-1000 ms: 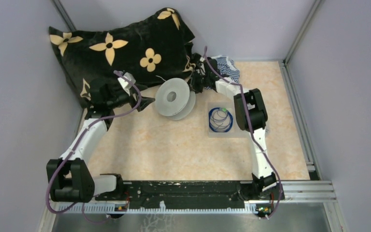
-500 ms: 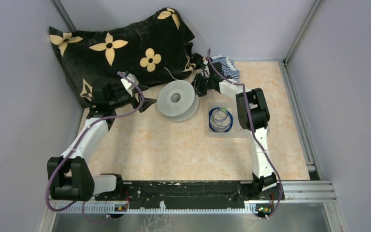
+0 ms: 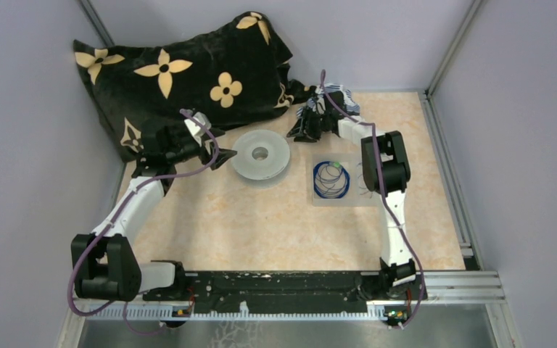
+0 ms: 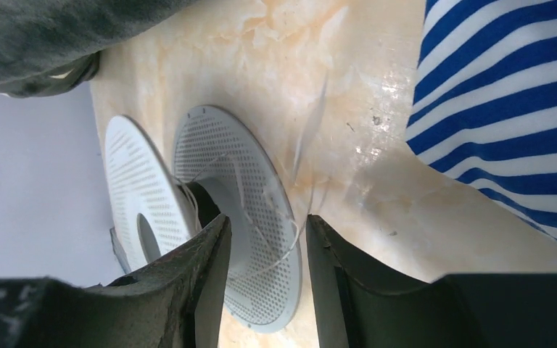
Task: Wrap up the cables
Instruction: Place the cable reel at the center of the board.
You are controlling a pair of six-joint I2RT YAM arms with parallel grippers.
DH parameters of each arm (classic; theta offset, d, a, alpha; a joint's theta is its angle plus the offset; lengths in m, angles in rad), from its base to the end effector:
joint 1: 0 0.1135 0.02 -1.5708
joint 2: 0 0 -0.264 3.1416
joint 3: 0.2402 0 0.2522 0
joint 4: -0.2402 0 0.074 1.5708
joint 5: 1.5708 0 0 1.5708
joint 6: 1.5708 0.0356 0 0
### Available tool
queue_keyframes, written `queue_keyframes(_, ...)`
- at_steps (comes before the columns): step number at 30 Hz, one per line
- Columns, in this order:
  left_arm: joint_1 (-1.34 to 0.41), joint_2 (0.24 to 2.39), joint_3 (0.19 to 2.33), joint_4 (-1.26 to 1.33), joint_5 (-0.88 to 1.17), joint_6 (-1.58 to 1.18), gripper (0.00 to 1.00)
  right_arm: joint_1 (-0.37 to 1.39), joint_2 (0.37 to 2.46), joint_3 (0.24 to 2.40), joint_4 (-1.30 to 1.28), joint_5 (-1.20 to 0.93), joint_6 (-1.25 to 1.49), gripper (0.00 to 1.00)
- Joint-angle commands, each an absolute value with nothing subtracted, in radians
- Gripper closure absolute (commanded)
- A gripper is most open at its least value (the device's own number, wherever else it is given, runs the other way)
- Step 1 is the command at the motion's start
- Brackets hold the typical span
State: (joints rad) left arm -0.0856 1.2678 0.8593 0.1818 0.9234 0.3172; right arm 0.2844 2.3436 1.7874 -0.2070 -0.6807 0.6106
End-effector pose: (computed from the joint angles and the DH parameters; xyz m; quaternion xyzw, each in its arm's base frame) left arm 0.2794 -0.0525 0.3018 0.4119 0.6310 -0.2819 0.5939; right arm 0.4904 0.1667 0.1539 0.0113 0.8766 0.4370 0.2011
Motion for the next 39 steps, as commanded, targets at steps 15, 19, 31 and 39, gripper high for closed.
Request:
queue_keyframes(15,-0.2,1.333,0.865,0.156,0.833,0.425,0.17,0.282,2.34,1.889,-0.261,-0.623,0.48,0.7)
queue_keyframes(19,-0.206,1.331,0.858,0.155,0.826,0.437,0.17,0.283,2.343,1.906,-0.255,-0.624,0.483,0.87)
queue_keyframes(31,-0.223,1.35,0.857,0.159,0.784,0.444,0.17,0.367,2.454,2.174,-0.414,-0.498,0.368,0.97)
queue_keyframes(39,-0.234,1.332,0.838,0.164,0.762,0.456,0.16,0.427,2.565,2.4,-0.48,-0.444,0.314,0.97)
